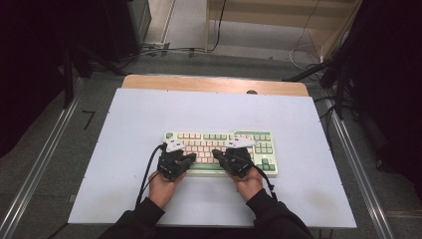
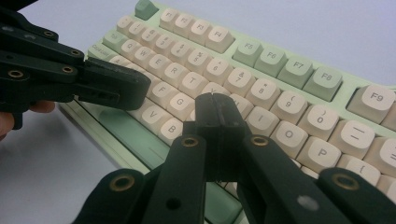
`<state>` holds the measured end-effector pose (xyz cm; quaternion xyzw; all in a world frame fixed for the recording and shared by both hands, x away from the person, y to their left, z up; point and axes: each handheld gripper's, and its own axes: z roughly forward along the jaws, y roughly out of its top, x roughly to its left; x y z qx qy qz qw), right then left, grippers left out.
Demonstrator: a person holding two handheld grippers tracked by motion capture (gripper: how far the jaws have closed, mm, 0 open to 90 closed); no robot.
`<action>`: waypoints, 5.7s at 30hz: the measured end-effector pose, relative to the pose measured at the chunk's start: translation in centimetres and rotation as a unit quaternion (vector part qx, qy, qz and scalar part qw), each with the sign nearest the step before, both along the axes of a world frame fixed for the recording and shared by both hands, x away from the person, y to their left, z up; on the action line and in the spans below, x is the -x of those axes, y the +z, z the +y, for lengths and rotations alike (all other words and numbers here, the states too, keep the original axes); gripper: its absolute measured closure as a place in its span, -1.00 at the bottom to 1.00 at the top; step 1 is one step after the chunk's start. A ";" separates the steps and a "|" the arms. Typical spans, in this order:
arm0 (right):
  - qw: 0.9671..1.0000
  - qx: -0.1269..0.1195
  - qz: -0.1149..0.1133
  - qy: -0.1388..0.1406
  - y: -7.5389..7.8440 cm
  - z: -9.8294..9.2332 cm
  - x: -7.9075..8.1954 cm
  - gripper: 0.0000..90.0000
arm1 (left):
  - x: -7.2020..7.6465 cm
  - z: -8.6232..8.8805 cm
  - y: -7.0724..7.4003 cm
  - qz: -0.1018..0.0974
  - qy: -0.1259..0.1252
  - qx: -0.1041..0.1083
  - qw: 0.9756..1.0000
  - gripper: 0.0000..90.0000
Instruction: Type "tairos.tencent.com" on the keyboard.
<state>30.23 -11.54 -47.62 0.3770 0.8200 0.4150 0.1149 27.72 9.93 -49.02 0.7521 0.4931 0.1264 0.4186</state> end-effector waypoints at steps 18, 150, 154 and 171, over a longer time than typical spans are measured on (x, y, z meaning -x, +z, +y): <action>1.000 0.000 0.000 0.001 0.0 0.0 0.1 0.95 | -0.1 0.0 -0.2 0.004 -0.003 -0.004 1.000 1.00; 0.999 0.030 0.017 0.020 -1.3 1.2 0.0 0.95 | -1.8 1.1 0.9 -0.027 0.045 0.013 0.999 1.00; 1.000 0.016 0.008 0.017 -0.8 1.0 0.2 0.95 | -1.8 1.1 0.9 -0.026 0.045 0.015 0.999 1.00; 1.000 0.006 0.008 0.006 -0.4 0.3 -0.1 0.95 | -1.9 0.4 0.9 -0.024 0.034 0.018 0.999 1.00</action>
